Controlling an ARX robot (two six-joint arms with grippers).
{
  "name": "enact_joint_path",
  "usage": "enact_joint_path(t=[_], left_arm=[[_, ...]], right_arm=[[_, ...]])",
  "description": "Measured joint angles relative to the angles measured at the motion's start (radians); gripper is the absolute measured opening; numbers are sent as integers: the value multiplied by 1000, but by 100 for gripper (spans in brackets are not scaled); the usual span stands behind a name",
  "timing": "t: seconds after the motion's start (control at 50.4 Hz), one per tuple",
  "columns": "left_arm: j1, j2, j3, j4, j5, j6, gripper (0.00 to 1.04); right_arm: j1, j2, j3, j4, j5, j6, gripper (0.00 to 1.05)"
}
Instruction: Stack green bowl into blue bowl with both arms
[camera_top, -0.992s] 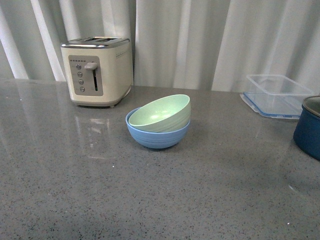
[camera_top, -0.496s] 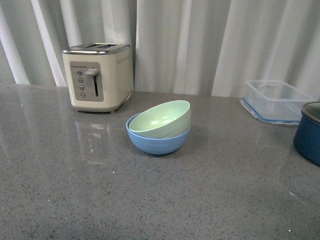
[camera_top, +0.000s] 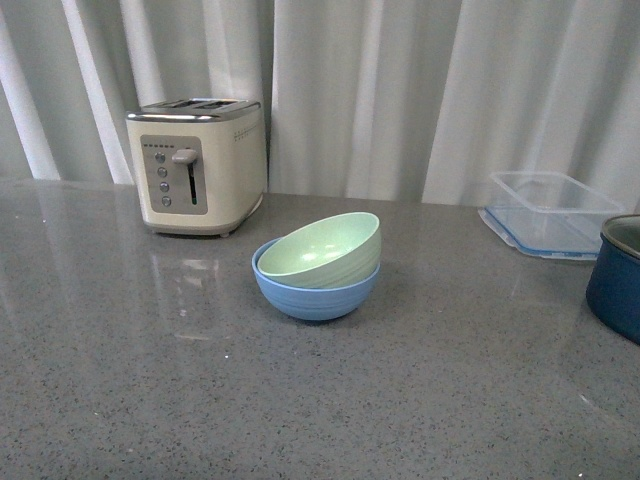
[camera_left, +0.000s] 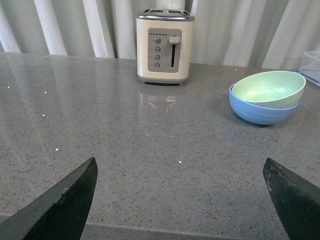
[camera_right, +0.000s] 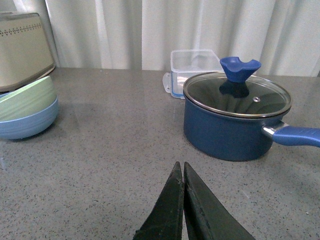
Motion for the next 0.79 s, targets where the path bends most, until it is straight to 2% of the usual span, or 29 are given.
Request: enact_joint_path(t=[0.357,0.794], left_arm=[[0,0,0,0,0,0,98],[0,0,0,0,0,0,98]], right_arm=[[0,-217,-4,-202,0,0,1],[0,-381,-4,-362,-1,0,1]])
